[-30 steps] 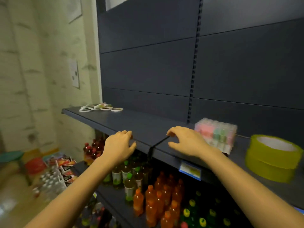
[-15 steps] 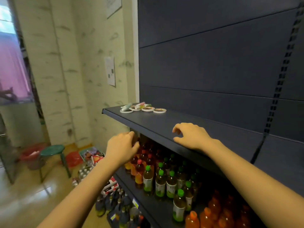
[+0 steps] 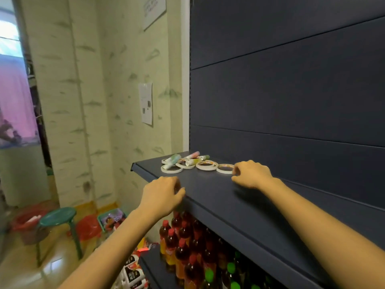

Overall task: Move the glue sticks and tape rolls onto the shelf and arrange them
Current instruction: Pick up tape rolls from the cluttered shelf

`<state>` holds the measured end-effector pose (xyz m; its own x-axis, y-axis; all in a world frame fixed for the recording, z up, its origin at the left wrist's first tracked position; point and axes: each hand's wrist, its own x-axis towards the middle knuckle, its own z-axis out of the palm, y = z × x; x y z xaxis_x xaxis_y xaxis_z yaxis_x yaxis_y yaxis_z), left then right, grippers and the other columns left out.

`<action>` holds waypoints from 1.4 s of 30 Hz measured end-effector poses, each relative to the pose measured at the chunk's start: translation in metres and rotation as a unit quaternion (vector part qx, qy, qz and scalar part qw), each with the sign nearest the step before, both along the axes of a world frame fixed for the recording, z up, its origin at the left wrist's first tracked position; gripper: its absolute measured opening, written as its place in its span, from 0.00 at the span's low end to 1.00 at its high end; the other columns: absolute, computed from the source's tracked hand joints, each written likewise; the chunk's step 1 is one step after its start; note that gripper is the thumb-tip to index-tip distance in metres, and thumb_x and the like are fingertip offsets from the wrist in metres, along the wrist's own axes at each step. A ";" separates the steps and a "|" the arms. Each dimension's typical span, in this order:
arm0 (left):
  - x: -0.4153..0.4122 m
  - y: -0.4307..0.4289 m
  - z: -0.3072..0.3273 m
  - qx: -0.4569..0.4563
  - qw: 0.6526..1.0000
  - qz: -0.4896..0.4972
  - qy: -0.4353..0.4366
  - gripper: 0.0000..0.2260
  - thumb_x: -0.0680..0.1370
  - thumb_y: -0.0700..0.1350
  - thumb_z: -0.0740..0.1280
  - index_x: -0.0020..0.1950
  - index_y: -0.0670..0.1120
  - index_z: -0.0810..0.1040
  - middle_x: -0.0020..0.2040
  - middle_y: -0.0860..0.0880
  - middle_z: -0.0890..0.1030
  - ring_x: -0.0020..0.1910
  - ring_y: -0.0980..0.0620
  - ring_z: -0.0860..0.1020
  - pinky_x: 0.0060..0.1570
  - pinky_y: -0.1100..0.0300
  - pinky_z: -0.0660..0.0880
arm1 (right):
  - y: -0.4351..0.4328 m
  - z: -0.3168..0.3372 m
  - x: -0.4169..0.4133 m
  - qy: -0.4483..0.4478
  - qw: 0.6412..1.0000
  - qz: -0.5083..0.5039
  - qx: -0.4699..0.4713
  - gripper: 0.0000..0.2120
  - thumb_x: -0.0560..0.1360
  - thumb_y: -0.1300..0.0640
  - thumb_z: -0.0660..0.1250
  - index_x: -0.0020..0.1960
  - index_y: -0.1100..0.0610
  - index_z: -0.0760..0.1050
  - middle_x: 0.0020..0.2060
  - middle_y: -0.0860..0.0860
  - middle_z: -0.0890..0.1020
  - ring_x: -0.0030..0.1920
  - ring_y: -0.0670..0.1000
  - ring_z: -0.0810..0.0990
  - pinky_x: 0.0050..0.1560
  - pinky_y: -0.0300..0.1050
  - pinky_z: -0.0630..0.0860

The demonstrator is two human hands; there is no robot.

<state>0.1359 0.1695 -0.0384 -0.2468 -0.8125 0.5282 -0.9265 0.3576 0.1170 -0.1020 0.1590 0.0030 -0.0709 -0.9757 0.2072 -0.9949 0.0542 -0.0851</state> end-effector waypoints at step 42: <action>-0.093 -0.276 -0.002 0.200 0.964 -0.138 -0.107 0.21 0.81 0.51 0.54 0.72 0.46 0.65 0.78 0.47 0.46 0.70 0.44 0.65 0.59 0.49 0.69 | -0.080 -0.022 -0.042 0.095 0.890 -0.440 -0.072 0.21 0.75 0.42 0.60 0.31 0.55 0.66 0.28 0.49 0.69 0.36 0.53 0.73 0.37 0.42 0.65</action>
<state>0.0425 -0.1068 -0.0404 -0.5515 -0.8283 0.0988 -0.8208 0.5600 0.1129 -0.1443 0.0794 -0.0186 -0.7443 -0.5231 0.4153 -0.5704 0.8213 0.0122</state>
